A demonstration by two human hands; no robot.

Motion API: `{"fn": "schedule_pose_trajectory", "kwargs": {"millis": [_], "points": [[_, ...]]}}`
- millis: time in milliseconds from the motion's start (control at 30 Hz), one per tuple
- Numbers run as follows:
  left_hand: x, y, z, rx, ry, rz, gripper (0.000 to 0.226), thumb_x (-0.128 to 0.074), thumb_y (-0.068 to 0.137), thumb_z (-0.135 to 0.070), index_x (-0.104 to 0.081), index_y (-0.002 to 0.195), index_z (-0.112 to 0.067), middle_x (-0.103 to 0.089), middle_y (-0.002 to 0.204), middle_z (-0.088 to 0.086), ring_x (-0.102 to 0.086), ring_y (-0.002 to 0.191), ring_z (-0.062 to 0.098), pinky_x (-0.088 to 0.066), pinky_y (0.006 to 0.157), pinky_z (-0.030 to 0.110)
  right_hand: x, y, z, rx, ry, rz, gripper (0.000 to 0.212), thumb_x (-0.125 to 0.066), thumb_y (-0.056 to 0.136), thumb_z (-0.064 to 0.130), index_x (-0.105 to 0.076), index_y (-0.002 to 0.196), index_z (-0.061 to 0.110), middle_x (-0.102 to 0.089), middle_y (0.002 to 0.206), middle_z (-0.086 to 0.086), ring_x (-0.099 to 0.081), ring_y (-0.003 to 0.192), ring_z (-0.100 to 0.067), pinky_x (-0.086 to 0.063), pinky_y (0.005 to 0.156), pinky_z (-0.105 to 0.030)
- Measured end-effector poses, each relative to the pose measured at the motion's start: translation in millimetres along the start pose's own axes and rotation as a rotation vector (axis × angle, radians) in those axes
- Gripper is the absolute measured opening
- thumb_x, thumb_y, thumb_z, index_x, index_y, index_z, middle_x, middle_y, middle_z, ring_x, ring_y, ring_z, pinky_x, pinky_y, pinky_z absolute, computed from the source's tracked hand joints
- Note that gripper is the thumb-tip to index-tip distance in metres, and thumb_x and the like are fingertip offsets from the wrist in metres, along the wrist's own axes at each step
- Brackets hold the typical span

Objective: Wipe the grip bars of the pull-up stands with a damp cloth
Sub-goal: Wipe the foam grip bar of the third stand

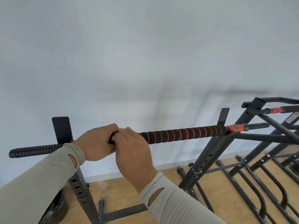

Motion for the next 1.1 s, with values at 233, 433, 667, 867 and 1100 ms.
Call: {"fn": "schedule_pose_trajectory", "kwargs": {"millis": [233, 433, 667, 867, 1100], "points": [[-5.0, -3.2, -11.5, -0.023, 0.167, 0.01, 0.03, -0.038, 0.095, -0.067, -0.051, 0.11, -0.045, -0.056, 0.099, -0.02, -0.061, 0.084, 0.007, -0.05, 0.082, 0.031, 57.7, -22.9, -106.0, -0.068, -0.395, 0.026, 0.018, -0.064, 0.081, 0.003, -0.067, 0.093, 0.016, -0.067, 0.085, 0.002, -0.06, 0.078, -0.02, -0.052, 0.079, -0.032], [2.3, -6.3, -18.5, -0.115, 0.188, -0.044, 0.018, -0.049, 0.094, -0.06, -0.052, 0.097, -0.042, -0.057, 0.093, -0.017, -0.059, 0.078, 0.003, -0.05, 0.075, 0.025, 136.3, -46.0, -192.7, -0.436, -0.656, 0.217, 0.009, -0.064, 0.091, 0.012, -0.06, 0.089, 0.02, -0.055, 0.075, 0.006, -0.053, 0.069, -0.017, -0.05, 0.07, -0.029], [-2.2, -2.9, -13.2, -0.242, 0.283, -0.111, 0.026, -0.061, 0.088, -0.06, -0.043, 0.099, -0.045, -0.045, 0.094, -0.023, -0.049, 0.086, -0.005, -0.043, 0.069, 0.02, 184.3, -50.1, -247.2, -0.77, -0.704, 0.185, 0.011, -0.056, 0.096, 0.008, -0.054, 0.09, 0.017, -0.052, 0.074, 0.003, -0.052, 0.072, -0.02, -0.042, 0.063, -0.029], [1.4, -5.1, -16.8, -0.132, 0.201, -0.078, 0.027, -0.056, 0.088, -0.059, -0.042, 0.103, -0.041, -0.057, 0.092, -0.017, -0.059, 0.069, 0.005, -0.052, 0.068, 0.027, 155.5, -38.8, -215.5, -0.681, -0.695, 0.205, 0.022, -0.057, 0.092, 0.01, -0.067, 0.108, 0.022, -0.054, 0.074, 0.008, -0.053, 0.068, -0.016, -0.042, 0.057, -0.026], [0.4, 1.7, -13.3, -0.074, 0.071, 0.023, 0.031, -0.06, 0.09, -0.054, -0.038, 0.108, -0.044, -0.061, 0.097, -0.024, -0.062, 0.075, 0.005, -0.054, 0.072, 0.029, 69.1, -10.8, -84.6, -0.383, -0.344, 0.116, 0.028, -0.058, 0.088, 0.009, -0.045, 0.073, 0.029, -0.045, 0.063, 0.013, -0.048, 0.061, -0.011, -0.035, 0.056, -0.025]]}}
Point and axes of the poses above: each hand's wrist, its own y-axis towards the middle knuckle, its own x-axis out of the back of the hand, z = x × y, the point moved 5 cm from there along y, towards the middle knuckle
